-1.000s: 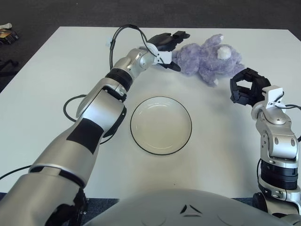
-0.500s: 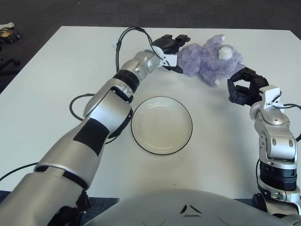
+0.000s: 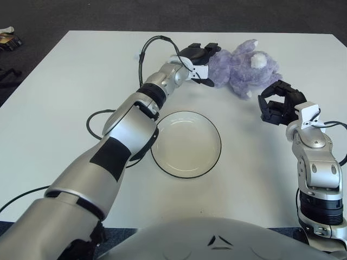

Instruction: Put the doll into the plate.

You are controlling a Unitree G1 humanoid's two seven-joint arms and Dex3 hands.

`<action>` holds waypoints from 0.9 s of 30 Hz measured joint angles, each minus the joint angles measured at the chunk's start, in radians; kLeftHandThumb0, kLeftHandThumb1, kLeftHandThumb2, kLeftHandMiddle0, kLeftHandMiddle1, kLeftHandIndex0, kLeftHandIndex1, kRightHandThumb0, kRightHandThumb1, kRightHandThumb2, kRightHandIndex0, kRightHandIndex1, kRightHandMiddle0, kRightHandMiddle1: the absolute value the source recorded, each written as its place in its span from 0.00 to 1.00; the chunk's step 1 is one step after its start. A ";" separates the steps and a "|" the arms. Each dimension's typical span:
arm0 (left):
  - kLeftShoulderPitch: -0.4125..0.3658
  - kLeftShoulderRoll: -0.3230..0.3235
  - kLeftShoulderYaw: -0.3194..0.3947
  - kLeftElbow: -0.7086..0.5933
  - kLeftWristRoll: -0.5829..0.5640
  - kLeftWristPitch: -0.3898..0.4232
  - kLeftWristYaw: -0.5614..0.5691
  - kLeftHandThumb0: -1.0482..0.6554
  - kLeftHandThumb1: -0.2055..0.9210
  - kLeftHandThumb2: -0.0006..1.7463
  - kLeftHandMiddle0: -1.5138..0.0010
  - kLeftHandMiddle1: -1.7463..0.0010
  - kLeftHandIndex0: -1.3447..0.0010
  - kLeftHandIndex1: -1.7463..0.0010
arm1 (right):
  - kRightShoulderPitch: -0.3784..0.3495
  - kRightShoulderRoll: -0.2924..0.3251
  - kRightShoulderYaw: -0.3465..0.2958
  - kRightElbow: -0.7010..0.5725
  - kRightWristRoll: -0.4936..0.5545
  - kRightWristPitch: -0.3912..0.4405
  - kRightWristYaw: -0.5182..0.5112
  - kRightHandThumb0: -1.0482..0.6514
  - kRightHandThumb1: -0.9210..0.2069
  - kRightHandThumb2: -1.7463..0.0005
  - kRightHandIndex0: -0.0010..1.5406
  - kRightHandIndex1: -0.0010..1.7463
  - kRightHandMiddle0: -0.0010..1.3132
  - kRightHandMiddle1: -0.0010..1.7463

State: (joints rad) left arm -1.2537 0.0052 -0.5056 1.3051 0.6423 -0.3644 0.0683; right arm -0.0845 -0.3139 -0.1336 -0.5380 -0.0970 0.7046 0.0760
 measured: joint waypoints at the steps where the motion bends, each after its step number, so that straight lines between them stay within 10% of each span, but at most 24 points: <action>1: 0.000 -0.002 0.002 0.000 -0.004 0.001 0.000 0.01 0.94 0.04 0.99 0.02 1.00 0.58 | 0.002 -0.002 0.003 -0.004 -0.001 0.000 0.001 0.37 0.33 0.41 0.61 1.00 0.33 1.00; 7: 0.001 -0.007 0.010 0.002 -0.010 0.005 0.001 0.03 0.94 0.05 1.00 0.12 1.00 0.58 | 0.020 -0.008 0.014 -0.029 -0.008 -0.001 0.008 0.37 0.32 0.42 0.59 1.00 0.33 1.00; 15: 0.008 -0.013 0.028 0.003 -0.023 0.008 0.026 0.10 0.90 0.07 0.97 0.57 1.00 0.59 | 0.032 -0.012 0.031 -0.059 -0.013 -0.001 0.009 0.38 0.31 0.43 0.59 1.00 0.32 1.00; 27: 0.014 -0.040 0.052 0.003 -0.046 0.014 0.058 0.11 0.84 0.12 0.95 0.59 1.00 0.56 | 0.058 -0.019 0.056 -0.082 -0.036 -0.016 0.013 0.38 0.31 0.43 0.60 1.00 0.32 1.00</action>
State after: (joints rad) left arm -1.2395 -0.0346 -0.4533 1.3077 0.5966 -0.3499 0.1258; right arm -0.0262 -0.3332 -0.0774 -0.6203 -0.1326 0.6883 0.0886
